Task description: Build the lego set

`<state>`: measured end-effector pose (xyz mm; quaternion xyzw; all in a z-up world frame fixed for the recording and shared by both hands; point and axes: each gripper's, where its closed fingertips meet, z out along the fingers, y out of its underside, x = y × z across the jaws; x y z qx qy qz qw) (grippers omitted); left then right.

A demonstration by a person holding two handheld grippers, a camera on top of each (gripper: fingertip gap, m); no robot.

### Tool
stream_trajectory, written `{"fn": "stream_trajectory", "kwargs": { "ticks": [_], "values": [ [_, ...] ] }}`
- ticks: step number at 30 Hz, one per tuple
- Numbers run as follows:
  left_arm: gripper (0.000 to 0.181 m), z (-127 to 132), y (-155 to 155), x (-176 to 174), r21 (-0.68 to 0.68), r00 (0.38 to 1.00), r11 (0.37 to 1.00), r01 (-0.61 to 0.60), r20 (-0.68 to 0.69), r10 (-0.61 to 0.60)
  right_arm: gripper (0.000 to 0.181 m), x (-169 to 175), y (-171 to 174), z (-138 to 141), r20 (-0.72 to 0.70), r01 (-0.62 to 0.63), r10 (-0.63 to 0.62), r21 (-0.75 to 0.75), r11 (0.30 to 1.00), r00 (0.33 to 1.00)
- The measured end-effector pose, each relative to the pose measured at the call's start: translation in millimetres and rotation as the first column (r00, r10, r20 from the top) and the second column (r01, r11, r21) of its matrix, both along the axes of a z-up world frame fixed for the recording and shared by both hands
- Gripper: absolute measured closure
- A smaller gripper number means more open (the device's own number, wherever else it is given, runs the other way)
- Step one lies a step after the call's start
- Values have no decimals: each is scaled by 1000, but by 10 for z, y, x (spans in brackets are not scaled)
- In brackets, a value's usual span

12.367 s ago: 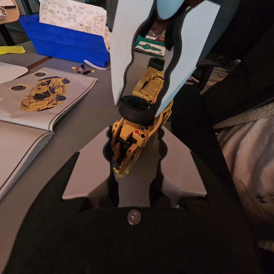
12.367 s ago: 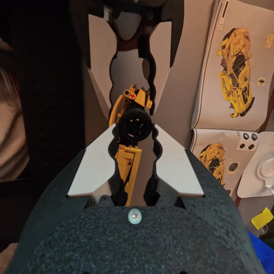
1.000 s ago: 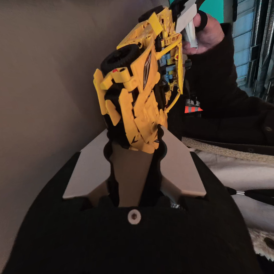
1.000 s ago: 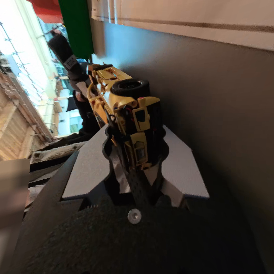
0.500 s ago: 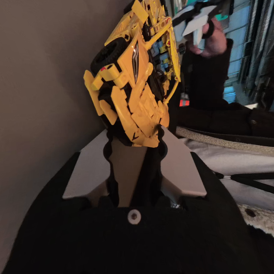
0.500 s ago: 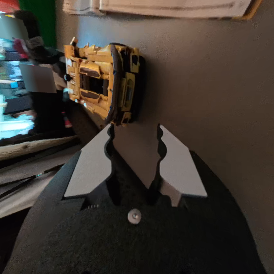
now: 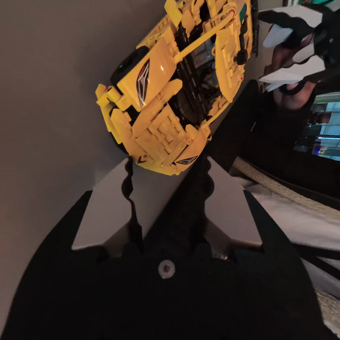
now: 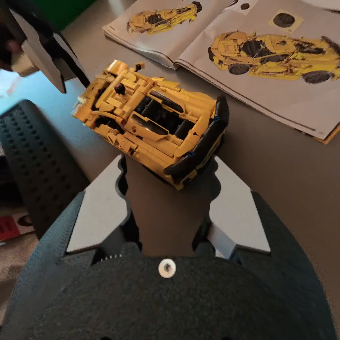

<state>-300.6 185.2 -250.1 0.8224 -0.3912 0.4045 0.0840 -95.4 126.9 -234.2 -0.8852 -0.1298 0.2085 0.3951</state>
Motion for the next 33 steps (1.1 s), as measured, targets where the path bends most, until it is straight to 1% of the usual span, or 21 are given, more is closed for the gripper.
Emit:
{"fn": "stream_trajectory", "kwargs": {
  "ticks": [2, 4, 6, 8, 9, 10, 11, 13, 14, 16, 17, 19, 21, 22, 24, 25, 27, 29, 31, 33],
  "values": [
    [103, 0, -6, 0, 21, 999, 1000, 9, -38, -9, 91, -19, 25, -10, -86, -15, 15, 8, 1000, 996],
    [103, -8, -11, -3, 55, 998, 998, 33, -64, -30, 91, -28, 38, -26, -100, -20, 22, 21, 1000, 995],
    [103, 13, 31, 7, 98, 999, 995, 15, -50, -10, 94, 3, 9, -33, -56, -8, 9, 26, 1000, 998],
    [106, 76, 100, 13, 221, 1000, 975, -9, 9, 7, 101, 37, -84, 21, 54, 1, -4, 51, 999, 999],
    [108, 117, 112, 3, 310, 999, 951, -10, 44, -4, 110, 11, -148, 72, 110, -14, 6, 76, 997, 994],
    [108, 172, 96, 2, 399, 996, 917, -16, 90, -21, 125, -75, -233, 114, 137, -48, 35, 89, 995, 990],
    [108, 245, 42, 20, 478, 987, 878, -32, 154, -48, 142, -246, -340, 132, 123, -112, 101, 86, 990, 987],
    [115, 395, -145, 72, 603, 950, 794, -85, 290, -118, 153, -609, -548, 84, 47, -250, 248, 17, 968, 967],
    [116, 440, -248, 91, 655, 928, 749, -106, 336, -162, 158, -751, -621, 37, 8, -312, 312, -25, 950, 950],
    [119, 489, -458, 132, 733, 885, 669, -128, 388, -256, 160, -904, -662, -114, -10, -372, 373, -105, 922, 928],
    [121, 505, -565, 164, 742, 862, 654, -144, 419, -285, 160, -952, -665, -196, 5, -389, 394, -145, 910, 919],
    [123, 484, -792, 234, 713, 822, 688, -134, 468, -325, 159, -1082, -682, -299, 30, -431, 445, -199, 880, 895],
    [127, 389, -932, 274, 679, 821, 730, -83, 462, -336, 159, -1172, -666, -393, 79, -450, 478, -237, 861, 875],
    [130, 338, -980, 282, 671, 825, 740, -46, 443, -351, 159, -1177, -656, -464, 125, -450, 494, -266, 852, 861],
    [136, 272, -1020, 287, 683, 826, 730, 10, 406, -391, 162, -1166, -636, -587, 196, -444, 518, -322, 836, 833],
    [138, 262, -1023, 294, 696, 821, 718, 24, 395, -411, 162, -1207, -617, -580, 189, -456, 525, -313, 833, 830],
    [139, 264, -1028, 322, 713, 804, 700, 38, 394, -445, 172, -1222, -573, -594, 178, -450, 520, -321, 833, 835],
    [140, 230, -1021, 350, 705, 804, 707, 54, 389, -450, 173, -1249, -553, -589, 138, -461, 523, -321, 827, 841],
    [144, 175, -995, 364, 670, 822, 738, 79, 375, -429, 173, -1264, -505, -540, 92, -469, 510, -282, 837, 855],
    [153, 193, -957, 386, 609, 830, 791, 60, 410, -379, 174, -1367, -440, -316, -51, -479, 478, -173, 861, 877]
  ]
}}
